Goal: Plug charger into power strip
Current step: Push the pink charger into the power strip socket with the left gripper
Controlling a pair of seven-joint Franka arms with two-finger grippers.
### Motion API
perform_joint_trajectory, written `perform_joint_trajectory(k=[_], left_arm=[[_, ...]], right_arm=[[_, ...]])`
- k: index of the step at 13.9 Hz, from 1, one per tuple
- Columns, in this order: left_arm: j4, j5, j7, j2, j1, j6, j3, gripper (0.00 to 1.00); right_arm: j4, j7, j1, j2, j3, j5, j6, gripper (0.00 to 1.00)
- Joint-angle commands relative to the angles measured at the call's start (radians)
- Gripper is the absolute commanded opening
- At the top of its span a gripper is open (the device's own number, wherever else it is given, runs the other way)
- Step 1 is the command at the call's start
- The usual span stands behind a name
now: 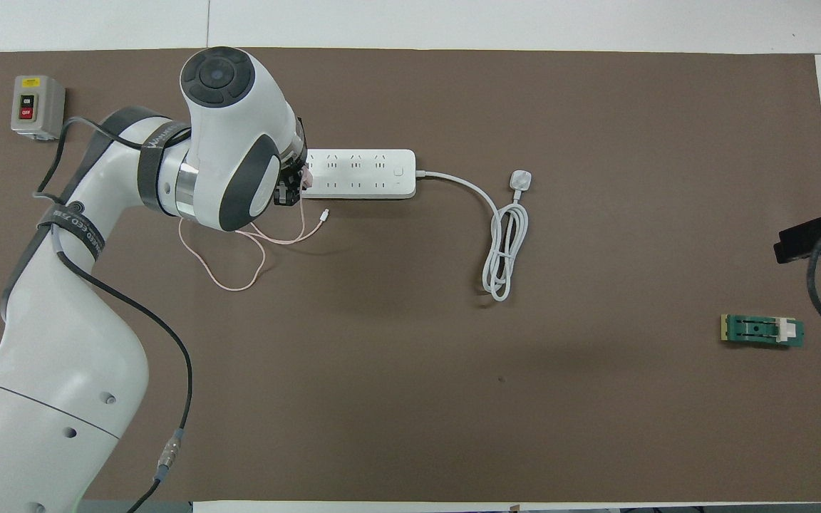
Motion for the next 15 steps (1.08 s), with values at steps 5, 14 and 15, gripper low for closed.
perform_joint_trajectory(k=[5,14,15], left_arm=[[0.014,0.020,-0.033,0.029,-0.009,0.052,0.007,0.00],[0.013,0.019,-0.030,0.028,-0.014,0.027,0.007,0.00],[0.011,0.019,-0.028,0.028,-0.014,0.029,0.007,0.00]], right_arm=[[-0.015,0.008,-0.003,-0.019,0.002,0.016,-0.004,1.00],[-0.015,0.008,-0.003,-0.019,0.002,0.016,-0.004,1.00],[-0.015,0.008,-0.003,-0.019,0.002,0.016,-0.004,1.00]])
